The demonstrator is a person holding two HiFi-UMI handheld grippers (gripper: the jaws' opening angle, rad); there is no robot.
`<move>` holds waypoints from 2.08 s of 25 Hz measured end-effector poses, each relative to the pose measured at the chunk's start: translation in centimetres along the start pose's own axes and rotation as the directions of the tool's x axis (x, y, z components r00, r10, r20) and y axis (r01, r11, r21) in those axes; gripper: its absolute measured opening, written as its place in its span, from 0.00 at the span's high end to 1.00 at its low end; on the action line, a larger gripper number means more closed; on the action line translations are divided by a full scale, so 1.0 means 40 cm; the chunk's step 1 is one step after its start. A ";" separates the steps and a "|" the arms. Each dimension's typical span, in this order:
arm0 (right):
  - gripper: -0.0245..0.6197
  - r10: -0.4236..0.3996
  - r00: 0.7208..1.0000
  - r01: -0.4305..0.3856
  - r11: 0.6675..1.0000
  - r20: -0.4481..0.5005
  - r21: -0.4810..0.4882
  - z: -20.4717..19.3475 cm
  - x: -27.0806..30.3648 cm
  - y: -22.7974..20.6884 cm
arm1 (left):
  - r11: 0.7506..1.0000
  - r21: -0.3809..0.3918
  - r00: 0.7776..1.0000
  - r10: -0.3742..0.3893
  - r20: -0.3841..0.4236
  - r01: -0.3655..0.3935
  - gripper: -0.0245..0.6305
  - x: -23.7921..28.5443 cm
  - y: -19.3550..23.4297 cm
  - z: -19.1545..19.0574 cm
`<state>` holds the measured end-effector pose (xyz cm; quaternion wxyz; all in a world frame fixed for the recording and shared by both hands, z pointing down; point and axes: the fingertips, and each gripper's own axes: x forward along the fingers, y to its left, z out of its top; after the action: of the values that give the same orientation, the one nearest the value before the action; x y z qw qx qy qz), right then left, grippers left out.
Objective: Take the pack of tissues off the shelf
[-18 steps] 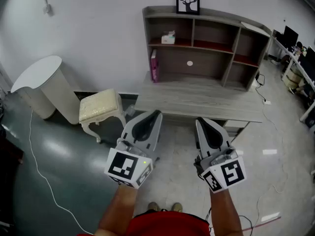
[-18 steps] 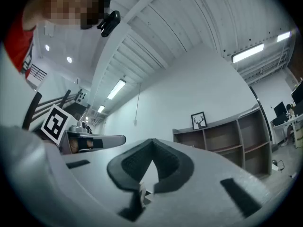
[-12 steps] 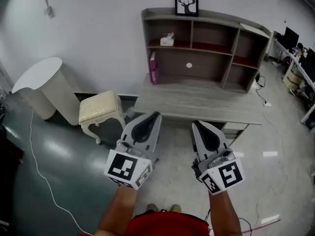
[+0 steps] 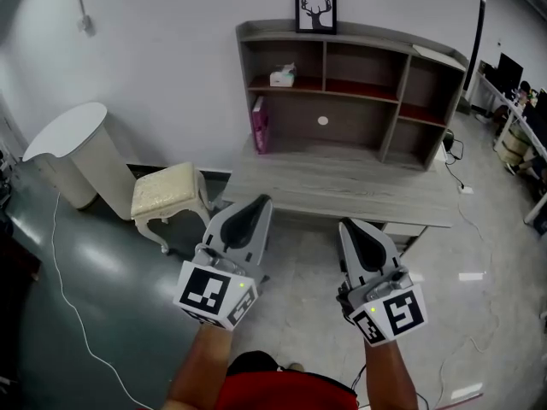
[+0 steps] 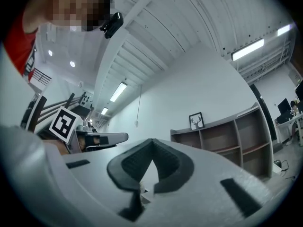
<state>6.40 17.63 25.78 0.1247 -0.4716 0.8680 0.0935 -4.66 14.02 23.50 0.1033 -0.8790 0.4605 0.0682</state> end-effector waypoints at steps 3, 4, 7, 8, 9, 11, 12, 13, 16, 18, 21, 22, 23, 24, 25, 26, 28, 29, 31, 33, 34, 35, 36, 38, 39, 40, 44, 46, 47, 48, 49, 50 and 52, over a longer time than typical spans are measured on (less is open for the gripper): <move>0.95 -0.004 1.000 0.004 1.000 0.006 0.004 0.000 0.000 -0.031 | 1.000 0.007 1.000 0.010 -0.003 -0.010 0.94 0.020 -0.001 -0.003; 0.95 -0.003 1.000 0.003 1.000 0.008 0.003 -0.001 0.004 -0.039 | 1.000 0.009 1.000 0.012 -0.003 -0.012 0.94 0.029 0.002 -0.004; 0.95 -0.003 1.000 0.003 1.000 0.014 -0.002 -0.008 0.030 -0.064 | 1.000 0.014 1.000 0.018 0.004 -0.018 0.94 0.061 0.019 -0.008; 0.95 -0.002 1.000 0.002 1.000 0.015 -0.006 -0.013 0.041 -0.071 | 1.000 0.016 1.000 0.019 0.008 -0.020 0.94 0.072 0.027 -0.011; 0.95 0.000 1.000 0.001 1.000 0.014 -0.011 -0.020 0.053 -0.078 | 1.000 0.016 1.000 0.021 0.013 -0.021 0.94 0.085 0.037 -0.014; 0.95 0.001 1.000 -0.001 1.000 0.009 -0.023 -0.034 0.082 -0.093 | 1.000 0.011 1.000 0.021 0.022 -0.021 0.94 0.115 0.059 -0.022; 0.95 0.001 1.000 0.000 1.000 0.006 -0.029 -0.041 0.100 -0.103 | 1.000 0.008 1.000 0.019 0.024 -0.019 0.94 0.133 0.071 -0.028; 0.95 -0.002 1.000 0.002 0.999 0.003 -0.033 -0.047 0.119 -0.115 | 1.000 0.004 1.000 0.015 0.026 -0.015 0.94 0.154 0.085 -0.034; 0.95 -0.014 1.000 0.014 0.999 -0.007 -0.048 -0.070 0.190 -0.154 | 1.000 -0.014 0.999 0.005 0.032 -0.005 0.94 0.223 0.139 -0.062; 0.95 -0.022 1.000 0.021 0.998 -0.015 -0.056 -0.088 0.247 -0.183 | 1.000 -0.029 0.999 0.004 0.033 -0.003 0.94 0.276 0.187 -0.083; 0.95 -0.038 0.999 0.037 0.998 -0.021 -0.060 -0.112 0.344 -0.233 | 0.999 -0.038 1.000 -0.002 0.031 0.003 0.94 0.363 0.263 -0.110; 0.95 -0.043 0.999 0.042 0.997 -0.023 -0.062 -0.121 0.377 -0.249 | 0.999 -0.038 1.000 -0.005 0.031 0.007 0.94 0.393 0.288 -0.119; 0.95 -0.048 0.999 0.047 0.997 -0.025 -0.064 -0.131 0.411 -0.265 | 0.999 -0.037 0.999 -0.010 0.030 0.011 0.94 0.423 0.311 -0.128; 0.95 -0.052 0.998 0.051 0.997 -0.028 -0.065 -0.142 0.444 -0.281 | 0.999 -0.035 0.999 -0.016 0.029 0.017 0.94 0.453 0.334 -0.138; 0.95 -0.056 0.998 0.054 0.996 -0.031 -0.066 -0.153 0.477 -0.296 | 0.999 -0.033 0.999 -0.021 0.026 0.022 0.94 0.482 0.357 -0.148; 0.95 -0.060 0.998 0.057 0.996 -0.034 -0.068 -0.164 0.509 -0.310 | 0.999 -0.031 0.999 -0.025 0.022 0.026 0.94 0.510 0.379 -0.159; 0.95 -0.067 0.997 0.064 0.995 -0.039 -0.074 -0.185 0.570 -0.337 | 0.999 -0.033 0.999 -0.034 0.012 0.035 0.91 0.565 0.424 -0.181; 0.95 -0.072 0.997 0.069 0.995 -0.040 -0.076 -0.195 0.598 -0.351 | 0.999 -0.036 0.999 -0.040 0.008 0.041 0.83 0.591 0.445 -0.192; 0.95 -0.083 0.996 0.079 0.994 -0.043 -0.081 -0.214 0.649 -0.377 | 0.998 -0.037 0.999 -0.051 0.002 0.051 0.73 0.638 0.485 -0.213; 0.95 -0.091 0.995 0.086 0.993 -0.051 -0.083 -0.235 0.693 -0.400 | 0.998 -0.039 0.998 -0.056 -0.004 0.056 0.69 0.681 0.522 -0.231; 0.95 -0.093 0.994 0.088 0.993 -0.057 -0.083 -0.246 0.713 -0.411 | 0.997 -0.042 0.998 -0.057 -0.012 0.057 0.67 0.702 0.539 -0.241; 0.95 -0.095 0.994 0.089 0.993 -0.062 -0.083 -0.256 0.731 -0.421 | 0.997 -0.047 0.998 -0.057 -0.021 0.056 0.65 0.723 0.554 -0.250; 0.95 -0.096 0.993 0.091 0.993 -0.067 -0.082 -0.266 0.747 -0.432 | 0.997 -0.050 0.998 -0.057 -0.029 0.055 0.63 0.744 0.567 -0.258; 0.95 -0.101 0.992 0.095 0.992 -0.073 -0.080 -0.281 0.775 -0.454 | 0.997 -0.047 0.997 -0.060 -0.038 0.058 0.59 0.787 0.587 -0.273; 0.95 -0.103 0.992 0.097 0.992 -0.075 -0.079 -0.287 0.789 -0.467 | 0.997 -0.042 0.997 -0.063 -0.041 0.061 0.57 0.809 0.596 -0.283; 0.95 -0.104 0.992 0.098 0.992 -0.076 -0.078 -0.292 0.801 -0.479 | 0.997 -0.036 0.997 -0.066 -0.043 0.064 0.55 0.832 0.604 -0.294; 0.95 -0.097 0.992 0.091 0.993 -0.076 -0.079 -0.312 0.840 -0.528 | 0.999 -0.025 0.996 -0.036 -0.083 0.034 0.47 0.926 0.641 -0.338; 0.95 -0.086 0.993 0.079 0.993 -0.078 -0.085 -0.319 0.855 -0.554 | 1.000 -0.020 0.994 0.001 -0.106 -0.003 0.43 0.973 0.664 -0.357; 0.95 -0.079 0.994 0.072 0.993 -0.078 -0.089 -0.321 0.862 -0.568 | 1.000 -0.017 0.993 0.020 -0.117 -0.022 0.41 0.997 0.675 -0.367; 0.95 -0.072 0.994 0.065 0.994 -0.078 -0.092 -0.322 0.869 -0.583 | 0.999 -0.013 0.991 0.039 -0.129 -0.041 0.40 1.020 0.686 -0.377; 0.95 -0.065 0.995 0.058 0.994 -0.076 -0.092 -0.323 0.875 -0.600 | 0.998 -0.010 0.988 0.057 -0.141 -0.060 0.39 1.041 0.695 -0.388; 0.95 -0.059 0.995 0.053 0.994 -0.074 -0.091 -0.324 0.880 -0.618 | 0.997 -0.009 0.985 0.074 -0.154 -0.076 0.37 1.063 0.702 -0.400; 0.95 -0.051 0.996 0.045 0.995 -0.070 -0.084 -0.325 0.890 -0.655 | 0.995 -0.006 0.979 0.099 -0.180 -0.102 0.36 1.104 0.713 -0.428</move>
<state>8.12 -28.41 26.15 0.0761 -0.4999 0.8557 0.1095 -2.70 -41.12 27.20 0.0508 -0.8579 0.5113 -0.0027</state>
